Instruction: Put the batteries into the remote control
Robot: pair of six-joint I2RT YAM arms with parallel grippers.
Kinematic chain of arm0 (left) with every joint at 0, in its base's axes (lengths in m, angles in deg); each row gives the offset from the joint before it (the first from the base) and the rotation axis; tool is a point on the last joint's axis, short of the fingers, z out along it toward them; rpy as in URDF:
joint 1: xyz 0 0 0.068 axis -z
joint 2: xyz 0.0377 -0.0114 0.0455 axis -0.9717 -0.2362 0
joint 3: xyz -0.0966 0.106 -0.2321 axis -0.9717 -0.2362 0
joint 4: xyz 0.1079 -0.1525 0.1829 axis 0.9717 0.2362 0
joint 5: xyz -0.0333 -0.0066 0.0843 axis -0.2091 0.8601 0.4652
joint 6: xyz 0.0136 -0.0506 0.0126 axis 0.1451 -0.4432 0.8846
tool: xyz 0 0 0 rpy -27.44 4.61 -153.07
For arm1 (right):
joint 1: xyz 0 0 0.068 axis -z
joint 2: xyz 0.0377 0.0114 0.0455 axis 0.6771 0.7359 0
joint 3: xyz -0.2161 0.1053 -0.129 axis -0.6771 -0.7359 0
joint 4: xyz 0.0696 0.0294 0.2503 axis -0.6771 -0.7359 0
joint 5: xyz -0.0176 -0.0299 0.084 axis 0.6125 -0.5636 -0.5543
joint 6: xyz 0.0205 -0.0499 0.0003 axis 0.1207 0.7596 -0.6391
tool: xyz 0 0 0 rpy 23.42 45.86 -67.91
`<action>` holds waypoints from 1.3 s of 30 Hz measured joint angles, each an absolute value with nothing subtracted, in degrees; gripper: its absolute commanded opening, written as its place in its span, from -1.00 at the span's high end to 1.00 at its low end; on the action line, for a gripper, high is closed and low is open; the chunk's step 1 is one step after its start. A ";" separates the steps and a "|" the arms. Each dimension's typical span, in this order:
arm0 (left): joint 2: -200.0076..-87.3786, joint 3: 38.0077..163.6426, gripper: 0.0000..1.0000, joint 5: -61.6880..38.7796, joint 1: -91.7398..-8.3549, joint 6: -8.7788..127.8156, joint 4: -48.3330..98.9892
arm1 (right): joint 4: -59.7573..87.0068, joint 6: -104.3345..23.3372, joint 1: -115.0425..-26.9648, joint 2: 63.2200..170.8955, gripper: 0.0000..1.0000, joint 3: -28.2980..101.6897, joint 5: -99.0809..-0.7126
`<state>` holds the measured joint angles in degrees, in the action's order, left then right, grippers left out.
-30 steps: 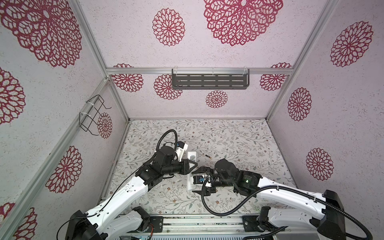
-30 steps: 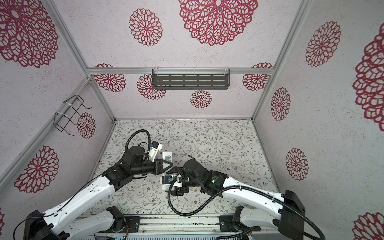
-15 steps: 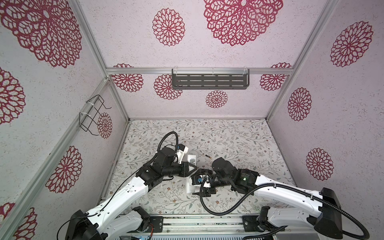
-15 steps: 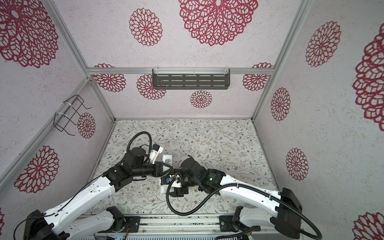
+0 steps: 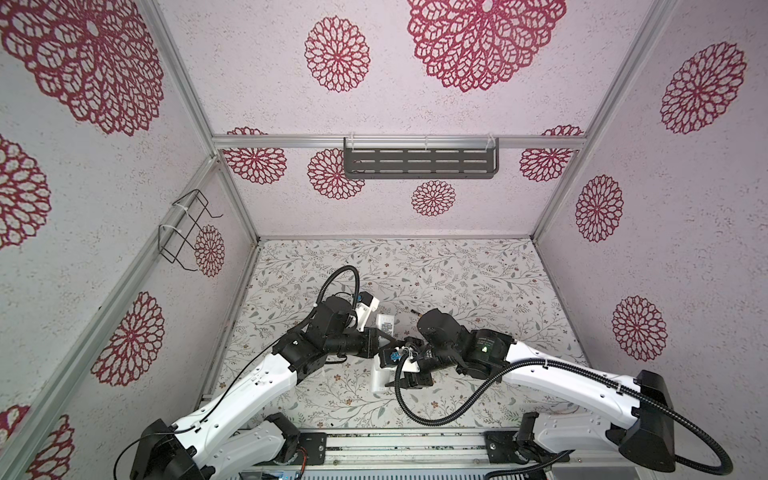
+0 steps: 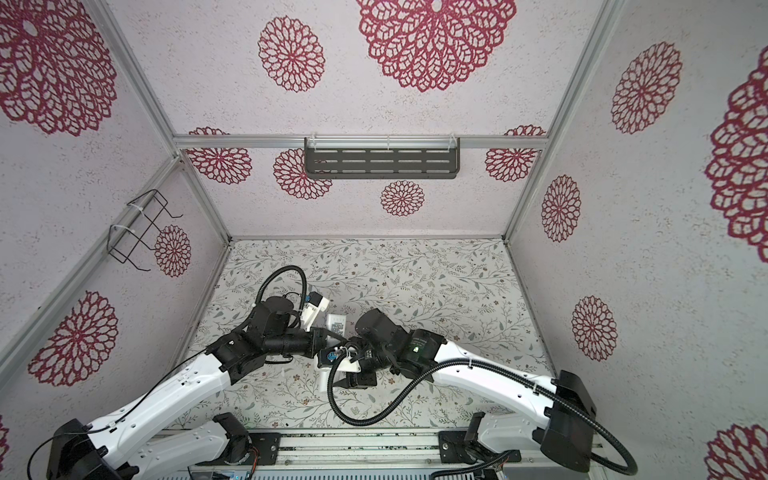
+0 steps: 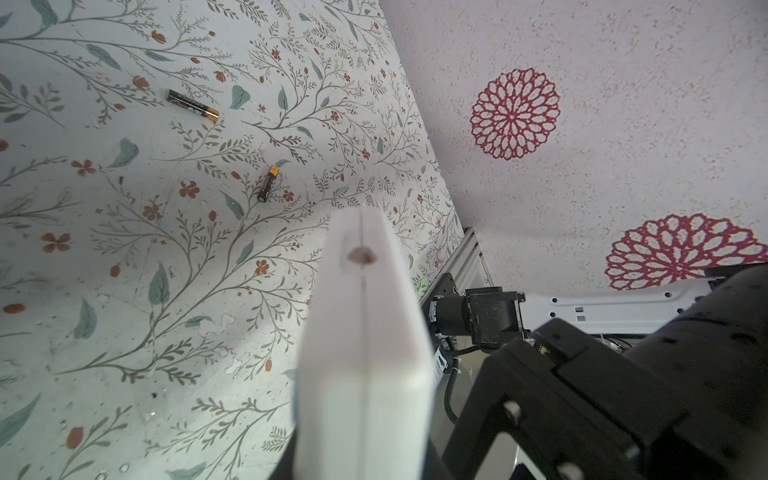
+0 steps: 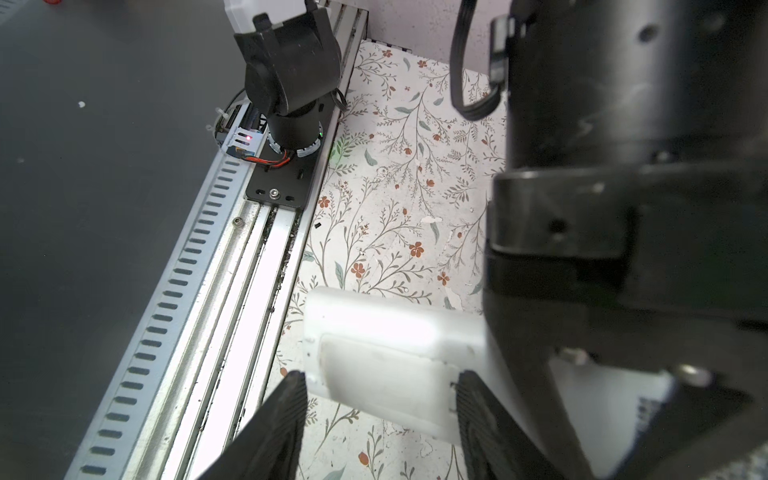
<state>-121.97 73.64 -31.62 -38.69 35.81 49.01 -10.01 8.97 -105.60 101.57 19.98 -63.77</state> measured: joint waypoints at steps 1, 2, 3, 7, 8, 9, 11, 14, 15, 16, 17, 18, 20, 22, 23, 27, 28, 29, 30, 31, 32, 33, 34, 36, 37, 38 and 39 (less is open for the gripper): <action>-121.97 73.64 0.97 -31.73 -38.64 35.83 49.03 | -10.51 9.12 -105.60 101.57 -0.17 20.24 -64.03; -121.97 73.64 0.98 -31.84 -38.60 35.85 49.03 | -10.82 9.14 -105.60 101.57 -0.16 20.41 -64.16; -121.95 73.64 0.98 -32.04 -38.56 35.88 49.03 | -11.15 9.17 -105.58 101.57 -0.15 20.59 -64.33; -121.95 73.64 0.97 -32.72 -38.32 35.92 49.14 | -12.11 9.25 -105.49 101.57 -0.10 21.13 -65.14; -121.93 73.64 0.97 -32.85 -38.27 35.92 49.14 | -12.28 9.30 -105.45 101.57 -0.10 21.22 -65.23; -121.93 73.64 0.98 -32.98 -38.23 35.94 49.14 | -12.48 9.30 -105.43 101.57 -0.09 21.35 -65.43; -121.93 73.64 0.98 -33.17 -38.16 35.98 49.14 | -12.70 9.32 -105.38 101.57 -0.08 21.44 -65.65; -121.93 73.64 0.98 -33.31 -38.08 36.05 49.16 | -12.92 9.32 -105.38 101.57 -0.06 21.55 -65.71; -121.93 73.64 0.98 -33.39 -38.08 36.05 49.14 | -13.09 9.32 -105.36 101.57 -0.04 21.68 -65.73; -121.91 73.64 0.98 -33.52 -38.05 36.05 49.14 | -13.31 9.32 -105.36 101.57 -0.03 21.86 -65.80; -121.91 73.64 0.98 -33.59 -38.05 36.05 49.12 | -13.51 9.36 -105.32 101.57 -0.02 21.99 -65.91; -121.89 73.64 0.98 -33.68 -38.01 36.05 49.14 | -13.73 9.36 -105.32 101.57 -0.01 22.18 -66.08; -121.89 73.73 0.98 -32.98 -37.99 35.98 48.12 | -14.62 9.32 -105.49 101.59 0.00 22.38 -68.36; -121.86 74.17 0.98 -32.19 -38.40 35.94 46.15 | -16.74 9.34 -106.41 101.70 0.03 22.38 -70.83; -121.86 74.43 0.98 -31.88 -38.56 35.96 45.54 | -17.49 9.36 -106.72 101.83 0.03 22.38 -71.79; -121.80 74.95 0.98 -31.25 -38.62 36.01 43.46 | -19.41 9.36 -107.02 102.27 0.04 22.38 -73.62; -121.78 74.95 0.98 -31.14 -38.62 36.01 43.31 | -19.58 9.34 -107.00 102.27 0.02 22.38 -73.69; -121.78 74.95 0.98 -31.12 -38.62 36.03 43.22 | -19.61 9.32 -106.96 102.27 -0.02 22.38 -73.69; -121.78 74.95 0.98 -31.08 -38.62 36.03 43.13 | -19.54 9.25 -106.91 102.23 -0.05 22.38 -73.60; -121.78 74.95 0.98 -31.08 -38.62 36.03 43.11 | -19.37 9.19 -106.89 102.10 -0.11 22.38 -73.30; -121.78 74.95 0.98 -31.08 -38.62 36.03 43.09 | -19.08 9.19 -106.89 101.85 -0.16 22.36 -72.92; -121.78 74.95 0.98 -31.05 -38.62 36.03 43.11 | -18.40 9.04 -106.78 101.33 -0.23 22.16 -72.49; -121.78 74.95 0.98 -31.01 -38.62 36.03 43.11 | -17.46 8.71 -106.74 100.43 -0.28 21.70 -71.90; -121.78 74.95 0.98 -30.88 -38.62 36.01 43.09 | -15.30 7.81 -106.43 97.90 -0.39 20.24 -70.28; -121.78 74.95 0.98 -30.79 -38.62 36.01 43.09 | -14.14 7.24 -106.24 96.50 -0.43 19.45 -69.30; -121.78 74.95 0.98 -30.64 -38.62 35.94 43.07 | -12.70 6.63 -106.10 95.17 -0.45 18.60 -68.05; -121.78 74.95 0.98 -30.42 -38.62 35.83 43.02 | -11.13 6.08 -105.99 93.77 -0.48 17.62 -66.76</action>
<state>-121.78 74.95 -30.42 -38.62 35.83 43.02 -11.13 6.08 -105.99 93.77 17.62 -66.76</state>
